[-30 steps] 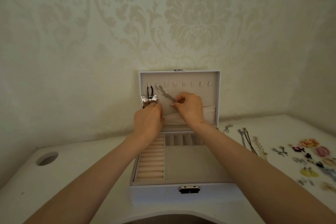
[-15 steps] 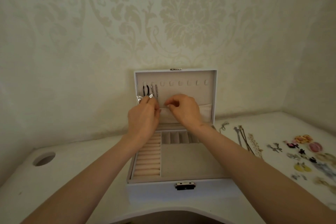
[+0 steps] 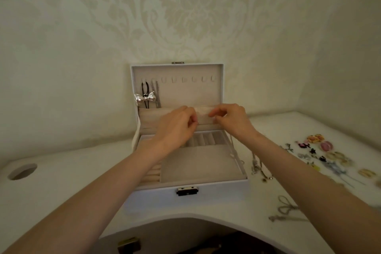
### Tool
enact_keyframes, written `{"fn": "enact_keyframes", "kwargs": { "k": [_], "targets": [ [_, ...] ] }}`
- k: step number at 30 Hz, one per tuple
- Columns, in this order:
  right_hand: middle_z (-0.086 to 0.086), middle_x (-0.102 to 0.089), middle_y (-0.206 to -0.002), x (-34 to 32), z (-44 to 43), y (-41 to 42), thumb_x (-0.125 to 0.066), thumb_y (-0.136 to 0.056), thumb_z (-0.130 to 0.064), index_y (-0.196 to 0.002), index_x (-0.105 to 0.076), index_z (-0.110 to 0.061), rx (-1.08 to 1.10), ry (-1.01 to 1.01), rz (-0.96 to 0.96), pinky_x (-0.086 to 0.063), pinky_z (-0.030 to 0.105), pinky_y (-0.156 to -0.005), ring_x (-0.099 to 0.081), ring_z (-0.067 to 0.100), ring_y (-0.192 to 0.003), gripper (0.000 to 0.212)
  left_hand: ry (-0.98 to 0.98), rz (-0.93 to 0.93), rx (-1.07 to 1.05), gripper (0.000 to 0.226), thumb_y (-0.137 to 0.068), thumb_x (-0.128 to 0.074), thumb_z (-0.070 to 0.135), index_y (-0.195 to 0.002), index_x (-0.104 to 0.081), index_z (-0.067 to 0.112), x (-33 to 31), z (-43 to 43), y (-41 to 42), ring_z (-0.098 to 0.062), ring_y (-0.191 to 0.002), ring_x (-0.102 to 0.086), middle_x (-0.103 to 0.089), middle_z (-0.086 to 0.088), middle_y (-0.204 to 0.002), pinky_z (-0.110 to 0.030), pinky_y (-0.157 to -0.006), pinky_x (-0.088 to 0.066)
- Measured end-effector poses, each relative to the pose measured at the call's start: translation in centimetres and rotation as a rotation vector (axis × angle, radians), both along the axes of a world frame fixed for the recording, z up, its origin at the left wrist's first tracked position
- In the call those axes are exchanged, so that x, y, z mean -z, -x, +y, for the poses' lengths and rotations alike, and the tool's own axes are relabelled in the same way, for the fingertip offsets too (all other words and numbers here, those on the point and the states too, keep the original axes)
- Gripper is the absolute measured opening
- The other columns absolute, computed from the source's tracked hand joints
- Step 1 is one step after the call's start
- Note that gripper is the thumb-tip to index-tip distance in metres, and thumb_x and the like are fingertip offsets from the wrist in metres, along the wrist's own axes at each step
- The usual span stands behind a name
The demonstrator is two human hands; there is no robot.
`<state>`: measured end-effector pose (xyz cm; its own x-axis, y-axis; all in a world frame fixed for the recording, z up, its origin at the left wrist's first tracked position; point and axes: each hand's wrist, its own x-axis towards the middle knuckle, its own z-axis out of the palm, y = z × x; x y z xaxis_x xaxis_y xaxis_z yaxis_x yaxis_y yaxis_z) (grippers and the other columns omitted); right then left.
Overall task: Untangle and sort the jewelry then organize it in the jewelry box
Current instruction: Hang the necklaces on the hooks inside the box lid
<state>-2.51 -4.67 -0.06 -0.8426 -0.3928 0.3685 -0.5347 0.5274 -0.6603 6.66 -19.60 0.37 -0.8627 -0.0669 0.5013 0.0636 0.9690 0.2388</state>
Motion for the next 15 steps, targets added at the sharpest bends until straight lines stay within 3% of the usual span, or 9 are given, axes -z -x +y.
{"fn": "enact_keyframes", "kwargs": {
  "k": [3,7,9,12,15],
  "targets": [
    [-0.002,-0.066,-0.072,0.5,3.1,0.9,-0.069,-0.080,-0.010,-0.078,-0.068,-0.027,0.056,-0.104,-0.090,-0.054,0.030,-0.070,-0.059,0.011,-0.063,0.017,0.038,-0.068,0.146,0.008,-0.087,-0.059,0.022,-0.094,-0.063,0.019,0.2,2.1,0.9,-0.019,-0.087,-0.058,-0.062,0.001,-0.096,-0.032,-0.075,-0.045],
    [-0.003,-0.067,-0.069,1.3,6.0,1.4,-0.079,-0.074,-0.019,-0.073,-0.071,-0.021,0.071,-0.280,-0.247,-0.055,0.033,-0.075,-0.067,0.017,-0.076,0.008,0.070,-0.112,0.264,0.011,-0.087,-0.061,0.023,-0.095,-0.064,0.018,0.5,4.4,2.0,-0.015,-0.088,-0.057,-0.061,0.001,-0.097,-0.026,-0.072,-0.040],
    [0.002,-0.069,-0.074,1.7,6.5,1.2,-0.082,-0.072,-0.027,-0.081,-0.074,-0.014,0.052,-0.386,-0.309,-0.055,0.035,-0.079,-0.067,0.018,-0.078,0.018,0.091,-0.134,0.292,0.011,-0.087,-0.061,0.024,-0.094,-0.064,0.017,0.5,5.1,2.4,-0.014,-0.089,-0.057,-0.061,0.000,-0.098,-0.022,-0.070,-0.036],
    [0.005,-0.070,-0.081,2.3,6.2,0.7,-0.080,-0.071,-0.039,-0.090,-0.073,-0.008,0.049,-0.509,-0.360,-0.055,0.035,-0.084,-0.067,0.020,-0.082,0.036,0.084,-0.146,0.317,0.010,-0.088,-0.061,0.023,-0.094,-0.065,0.016,0.5,5.7,2.6,-0.013,-0.088,-0.058,-0.061,0.000,-0.099,-0.026,-0.075,-0.042],
    [0.005,-0.071,-0.091,2.6,5.6,0.2,-0.077,-0.074,-0.042,-0.099,-0.071,-0.009,0.068,-0.662,-0.304,-0.052,0.031,-0.079,-0.066,0.020,-0.088,0.042,0.091,-0.149,0.325,0.009,-0.088,-0.060,0.023,-0.093,-0.064,0.016,0.7,5.8,2.6,-0.012,-0.088,-0.057,-0.060,0.002,-0.098,-0.026,-0.077,-0.042]
  ]
}}
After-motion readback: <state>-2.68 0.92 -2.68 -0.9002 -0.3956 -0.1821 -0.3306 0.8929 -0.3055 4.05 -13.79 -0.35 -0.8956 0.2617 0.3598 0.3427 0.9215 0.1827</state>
